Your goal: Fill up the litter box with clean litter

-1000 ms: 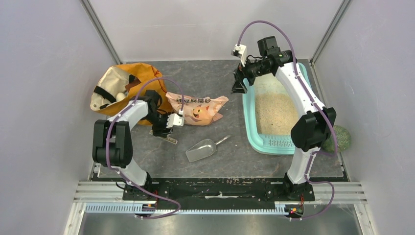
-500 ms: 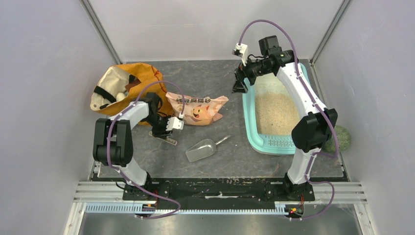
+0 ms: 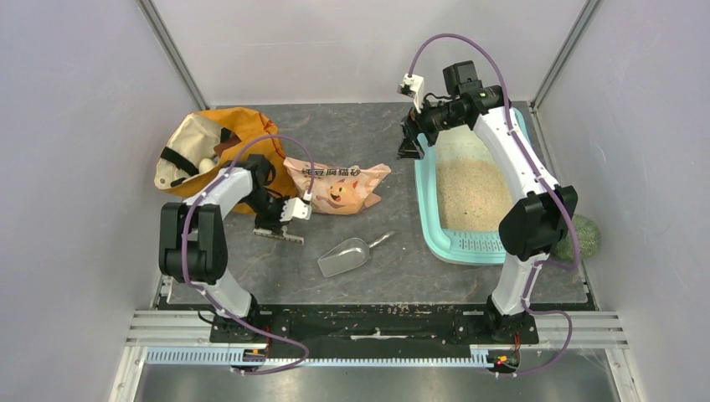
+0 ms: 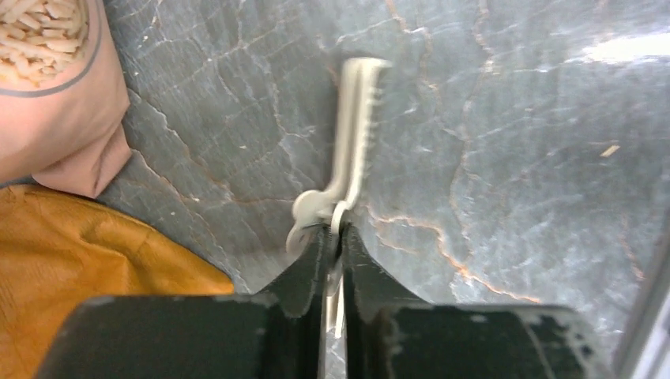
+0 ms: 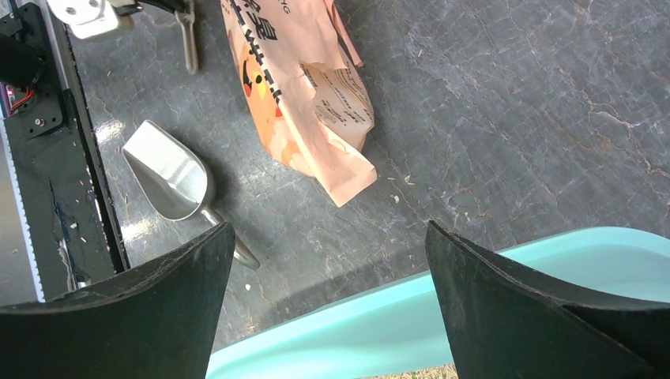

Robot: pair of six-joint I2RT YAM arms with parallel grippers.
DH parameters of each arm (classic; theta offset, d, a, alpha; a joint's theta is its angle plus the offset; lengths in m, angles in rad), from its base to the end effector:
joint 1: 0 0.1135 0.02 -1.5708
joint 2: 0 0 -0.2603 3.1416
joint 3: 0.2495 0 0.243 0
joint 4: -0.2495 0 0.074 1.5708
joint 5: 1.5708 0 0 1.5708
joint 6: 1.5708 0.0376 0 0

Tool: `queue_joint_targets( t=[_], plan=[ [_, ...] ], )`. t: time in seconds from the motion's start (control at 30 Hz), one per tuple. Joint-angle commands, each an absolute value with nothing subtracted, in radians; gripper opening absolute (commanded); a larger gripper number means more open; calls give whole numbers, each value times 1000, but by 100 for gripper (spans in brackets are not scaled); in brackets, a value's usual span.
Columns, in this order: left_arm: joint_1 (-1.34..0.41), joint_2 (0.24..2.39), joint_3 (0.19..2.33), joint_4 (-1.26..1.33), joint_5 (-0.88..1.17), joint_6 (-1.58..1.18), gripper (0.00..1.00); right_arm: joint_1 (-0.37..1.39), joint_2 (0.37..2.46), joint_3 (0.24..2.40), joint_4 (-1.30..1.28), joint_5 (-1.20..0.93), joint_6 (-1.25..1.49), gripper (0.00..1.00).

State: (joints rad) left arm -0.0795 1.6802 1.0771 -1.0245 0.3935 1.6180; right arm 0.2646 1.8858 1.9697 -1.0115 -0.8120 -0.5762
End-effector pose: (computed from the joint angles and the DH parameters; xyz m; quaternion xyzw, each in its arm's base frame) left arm 0.2682 -0.0358 0.1795 0.7320 0.6521 -0.1598 0.1159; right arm 0.3694 0.1284 0.3606 -0.4697 0.7448 0.3251 0.3450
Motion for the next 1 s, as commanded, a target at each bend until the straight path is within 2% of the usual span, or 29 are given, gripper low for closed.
queue_joint_targets(
  t=[0.0,0.2,0.33,0.47,0.63,0.77,0.97],
  plan=[
    [-78,1603,1089,-1066,402,1649,2,261,1835,1973,-1013,-820,-578,97],
    [-78,1447,1083,-1093,451,1582,2,262,1853,2000,-1001,-865,-533,97],
    [-78,1391,1153,-1117,488,1513,2,271,1866,2023,-1010,-886,-517,97],
    [-105,1356,1375,-1214,565,1440,2,282,1852,2060,-1051,-968,-543,97],
    [-292,1349,1616,-1291,518,1276,2,343,1848,2167,-1243,-962,-687,96],
    [-412,1388,1728,-1199,497,1111,2,372,1822,2151,-1279,-931,-746,93],
    [-496,1426,1736,-971,483,971,2,396,1790,2111,-1281,-948,-789,90]
  ],
)
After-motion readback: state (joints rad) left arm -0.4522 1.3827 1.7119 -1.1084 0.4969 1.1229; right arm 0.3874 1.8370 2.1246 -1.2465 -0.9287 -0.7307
